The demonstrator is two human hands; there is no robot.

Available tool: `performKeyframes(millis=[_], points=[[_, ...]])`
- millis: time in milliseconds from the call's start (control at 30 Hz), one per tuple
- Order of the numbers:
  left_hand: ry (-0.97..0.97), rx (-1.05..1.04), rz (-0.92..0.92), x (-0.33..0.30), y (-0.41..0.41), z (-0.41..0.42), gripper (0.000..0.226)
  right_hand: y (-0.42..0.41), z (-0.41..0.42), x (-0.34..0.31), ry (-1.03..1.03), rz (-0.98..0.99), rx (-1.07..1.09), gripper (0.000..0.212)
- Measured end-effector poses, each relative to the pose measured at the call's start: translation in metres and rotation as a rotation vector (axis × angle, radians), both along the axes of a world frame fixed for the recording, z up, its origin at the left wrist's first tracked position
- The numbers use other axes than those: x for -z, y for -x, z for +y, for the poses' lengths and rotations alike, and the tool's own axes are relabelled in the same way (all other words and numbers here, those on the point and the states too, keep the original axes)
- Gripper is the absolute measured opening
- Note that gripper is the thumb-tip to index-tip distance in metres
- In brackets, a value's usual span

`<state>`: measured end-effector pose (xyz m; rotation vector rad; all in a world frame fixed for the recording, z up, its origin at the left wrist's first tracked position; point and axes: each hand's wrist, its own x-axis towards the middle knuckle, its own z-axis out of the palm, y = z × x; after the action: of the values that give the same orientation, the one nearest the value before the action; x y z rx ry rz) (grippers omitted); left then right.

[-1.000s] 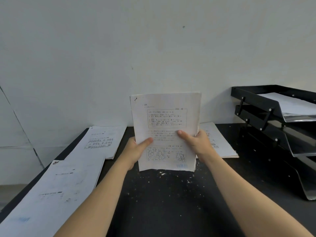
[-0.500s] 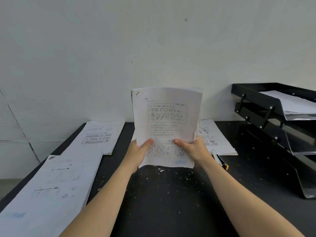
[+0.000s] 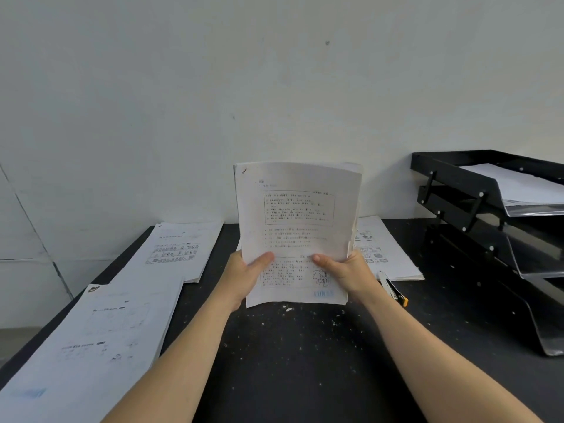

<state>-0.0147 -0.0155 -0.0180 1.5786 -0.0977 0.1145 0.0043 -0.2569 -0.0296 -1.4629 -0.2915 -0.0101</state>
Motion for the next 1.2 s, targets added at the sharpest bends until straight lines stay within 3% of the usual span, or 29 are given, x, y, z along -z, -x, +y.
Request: performKeyframes(millis=[333, 400, 467, 533, 600, 633, 700, 833, 1000, 1067, 1133, 1200], points=[[0.107, -0.029, -0.153, -0.055, -0.007, 0.000, 0.013, 0.006, -0.005, -0.008, 0.123, 0.054, -0.009, 0.031], [0.112, -0.042, -0.156, -0.054, -0.005, -0.001, 0.013, 0.011, -0.013, -0.017, 0.313, 0.079, -0.068, 0.027], [0.130, -0.042, -0.155, -0.055, -0.005, -0.002, 0.013, 0.012, -0.026, -0.024, 0.515, 0.096, -0.102, 0.040], [0.143, -0.046, -0.159, -0.057, -0.003, -0.004, 0.012, 0.007, -0.041, -0.027, 0.728, 0.074, 0.097, 0.051], [0.145, -0.055, -0.165, -0.058, -0.001, -0.006, 0.012, 0.001, -0.055, -0.028, 1.083, 0.114, 0.372, 0.056], [0.143, -0.058, -0.166, -0.058, 0.000, -0.006, 0.012, 0.001, -0.060, -0.027, 1.262, 0.179, 0.445, 0.056], [0.136, -0.062, -0.165, -0.058, 0.000, -0.007, 0.012, 0.002, -0.066, -0.019, 1.421, 0.370, 0.481, 0.054], [0.145, -0.072, -0.158, -0.062, 0.003, -0.008, 0.012, -0.013, -0.075, 0.008, 1.418, 0.547, 0.398, 0.054], [0.155, -0.056, -0.140, -0.064, 0.007, -0.010, 0.014, -0.004, -0.070, -0.016, 1.495, 0.451, 0.327, 0.024], [0.153, -0.055, -0.133, -0.066, 0.008, -0.009, 0.014, 0.001, -0.069, -0.040, 1.391, 0.366, 0.363, 0.020], [0.151, -0.050, -0.121, -0.067, 0.009, -0.010, 0.013, 0.006, -0.065, -0.069, 1.157, 0.256, 0.469, 0.030], [0.154, -0.048, -0.107, -0.068, 0.010, -0.009, 0.014, 0.012, -0.059, -0.104, 0.965, 0.120, 0.566, 0.027]])
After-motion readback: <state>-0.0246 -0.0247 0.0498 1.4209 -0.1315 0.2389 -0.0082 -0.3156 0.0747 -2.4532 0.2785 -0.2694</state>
